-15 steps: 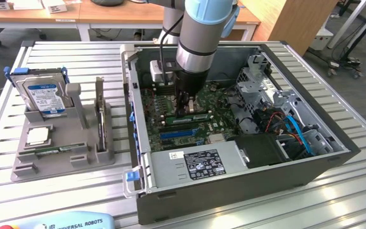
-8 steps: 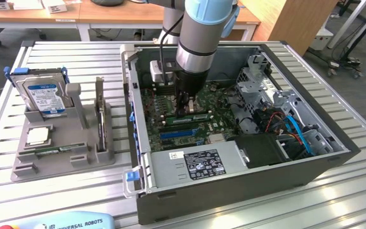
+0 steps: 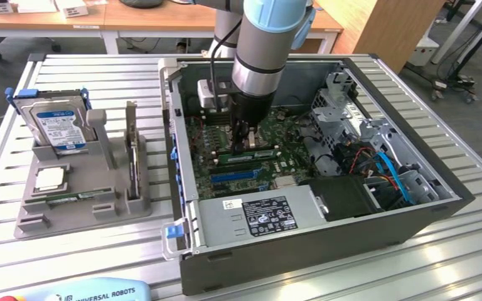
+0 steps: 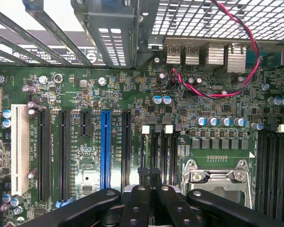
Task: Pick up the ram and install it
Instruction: 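Press down the ram until it locks into place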
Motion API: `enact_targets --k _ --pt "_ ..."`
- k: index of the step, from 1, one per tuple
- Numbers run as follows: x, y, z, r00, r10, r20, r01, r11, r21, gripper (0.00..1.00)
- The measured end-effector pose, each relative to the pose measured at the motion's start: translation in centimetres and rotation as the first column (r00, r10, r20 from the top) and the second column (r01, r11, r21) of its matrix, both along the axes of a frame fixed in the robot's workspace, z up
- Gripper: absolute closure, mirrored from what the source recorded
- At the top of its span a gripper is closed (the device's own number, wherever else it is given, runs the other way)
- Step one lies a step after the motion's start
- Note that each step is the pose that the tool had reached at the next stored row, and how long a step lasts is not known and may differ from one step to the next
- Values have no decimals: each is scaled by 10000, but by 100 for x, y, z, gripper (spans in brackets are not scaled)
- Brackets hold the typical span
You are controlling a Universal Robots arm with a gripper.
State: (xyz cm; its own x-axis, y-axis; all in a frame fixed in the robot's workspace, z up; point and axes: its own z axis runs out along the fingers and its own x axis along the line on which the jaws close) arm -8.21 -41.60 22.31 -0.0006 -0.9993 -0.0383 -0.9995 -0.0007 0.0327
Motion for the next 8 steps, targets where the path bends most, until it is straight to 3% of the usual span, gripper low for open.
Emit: enact_targets --k 8 --pt "0 0 -3 10000 0 1 0 10000 3 90"
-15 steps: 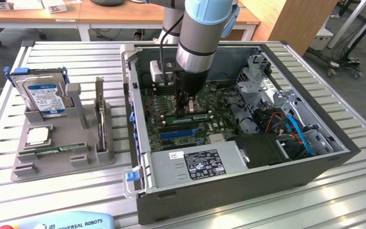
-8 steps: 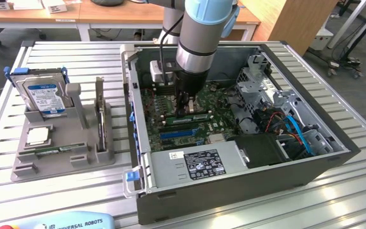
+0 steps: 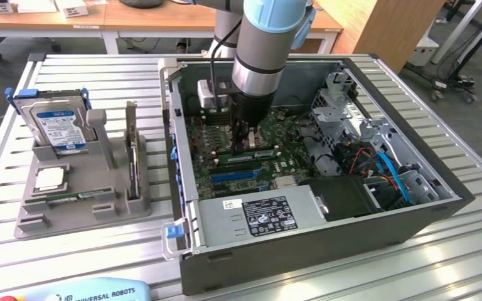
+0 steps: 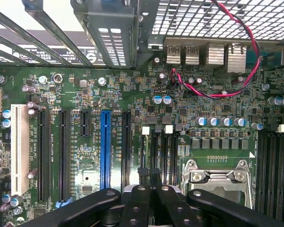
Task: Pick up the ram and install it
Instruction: 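Press down the ram until it locks into place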
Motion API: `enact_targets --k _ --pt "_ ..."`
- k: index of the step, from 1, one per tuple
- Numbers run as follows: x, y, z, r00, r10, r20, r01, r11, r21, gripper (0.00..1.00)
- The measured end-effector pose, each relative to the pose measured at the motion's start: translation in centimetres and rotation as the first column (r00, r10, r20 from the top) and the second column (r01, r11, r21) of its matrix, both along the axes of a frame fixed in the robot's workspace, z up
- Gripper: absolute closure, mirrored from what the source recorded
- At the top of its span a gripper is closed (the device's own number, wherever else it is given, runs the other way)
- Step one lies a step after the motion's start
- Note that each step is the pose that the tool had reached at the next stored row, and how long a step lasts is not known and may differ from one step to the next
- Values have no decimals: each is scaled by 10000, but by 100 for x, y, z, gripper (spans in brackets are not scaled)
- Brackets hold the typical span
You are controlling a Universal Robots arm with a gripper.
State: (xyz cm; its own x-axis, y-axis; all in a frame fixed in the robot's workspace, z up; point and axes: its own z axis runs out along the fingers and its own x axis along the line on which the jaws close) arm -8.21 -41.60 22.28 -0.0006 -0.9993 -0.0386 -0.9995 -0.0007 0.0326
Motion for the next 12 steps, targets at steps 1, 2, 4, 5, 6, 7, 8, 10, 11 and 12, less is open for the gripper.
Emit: enact_targets --k 1,2,4,5,6,7,8,10,11,12 --pt "0 0 -3 10000 0 0 0 10000 0 90" --pt "0 0 -6 10000 0 0 0 10000 -2 90" --pt "0 -1 -6 10000 0 -1 0 10000 -4 90" --pt "0 -1 -6 10000 0 0 0 10000 -4 90" --pt "0 0 -7 10000 0 0 0 10000 -2 90" --pt "0 0 -7 10000 0 1 0 10000 -1 90" --pt "0 0 -7 10000 0 1 0 10000 -1 90" --pt "2 3 13 10000 0 17 0 10000 18 90" --pt "1 2 40 10000 0 8 0 10000 8 90" --pt "0 0 68 10000 0 2 0 10000 0 90"
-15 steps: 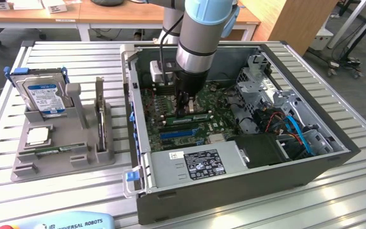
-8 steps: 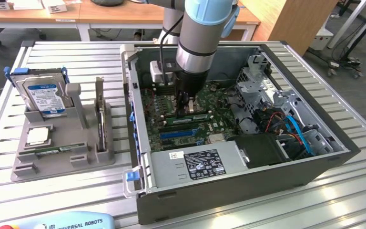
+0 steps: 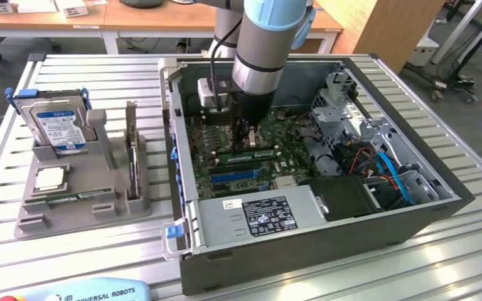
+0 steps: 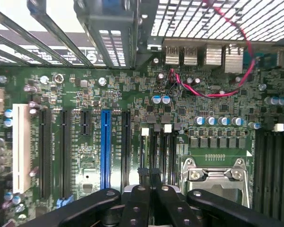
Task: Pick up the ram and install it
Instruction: 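Press down the ram until it locks into place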
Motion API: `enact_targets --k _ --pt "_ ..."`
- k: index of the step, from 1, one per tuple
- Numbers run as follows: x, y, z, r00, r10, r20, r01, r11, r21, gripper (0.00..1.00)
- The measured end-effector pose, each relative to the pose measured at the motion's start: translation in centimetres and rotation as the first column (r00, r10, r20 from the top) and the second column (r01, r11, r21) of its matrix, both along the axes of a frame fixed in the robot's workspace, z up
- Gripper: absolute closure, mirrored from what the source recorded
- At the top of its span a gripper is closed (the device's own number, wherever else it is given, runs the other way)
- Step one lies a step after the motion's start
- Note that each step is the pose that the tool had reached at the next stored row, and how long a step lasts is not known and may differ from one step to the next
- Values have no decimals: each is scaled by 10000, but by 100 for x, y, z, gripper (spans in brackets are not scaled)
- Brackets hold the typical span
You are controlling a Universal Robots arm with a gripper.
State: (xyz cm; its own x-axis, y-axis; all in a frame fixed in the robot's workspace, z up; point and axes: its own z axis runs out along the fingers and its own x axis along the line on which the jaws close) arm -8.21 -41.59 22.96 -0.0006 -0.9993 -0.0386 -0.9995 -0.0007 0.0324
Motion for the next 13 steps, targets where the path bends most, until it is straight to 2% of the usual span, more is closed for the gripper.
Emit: enact_targets --k 2,4,13 --pt "0 0 77 10000 0 -1 0 10000 -2 90" --pt "0 0 98 10000 0 -1 0 10000 -4 90" --pt "22 0 105 10000 0 -2 0 10000 -6 90"
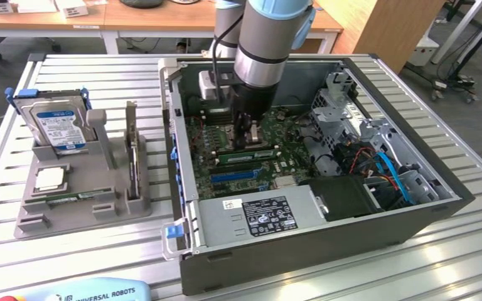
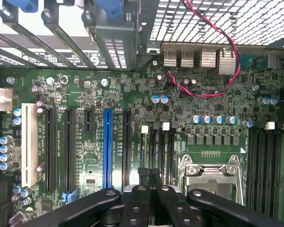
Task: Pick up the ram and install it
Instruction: 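Press down the ram until it locks into place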
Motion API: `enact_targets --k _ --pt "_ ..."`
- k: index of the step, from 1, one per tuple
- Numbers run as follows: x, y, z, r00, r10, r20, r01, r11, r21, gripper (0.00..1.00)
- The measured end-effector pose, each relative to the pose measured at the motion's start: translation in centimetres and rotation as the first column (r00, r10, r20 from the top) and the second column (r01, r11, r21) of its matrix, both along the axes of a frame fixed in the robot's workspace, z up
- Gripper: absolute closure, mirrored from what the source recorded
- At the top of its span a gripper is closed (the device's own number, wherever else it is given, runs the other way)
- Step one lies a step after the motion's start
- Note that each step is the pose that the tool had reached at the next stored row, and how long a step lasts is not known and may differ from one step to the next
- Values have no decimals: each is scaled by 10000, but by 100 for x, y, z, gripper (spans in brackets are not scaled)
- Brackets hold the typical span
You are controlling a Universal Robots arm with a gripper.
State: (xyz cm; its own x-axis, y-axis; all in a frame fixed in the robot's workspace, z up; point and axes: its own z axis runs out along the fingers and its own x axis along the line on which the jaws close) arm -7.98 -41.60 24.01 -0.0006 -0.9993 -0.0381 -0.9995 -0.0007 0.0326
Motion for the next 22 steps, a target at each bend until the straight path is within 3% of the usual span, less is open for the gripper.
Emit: enact_targets --k 22 --pt "330 0 -1 10000 0 1 0 10000 2 90"
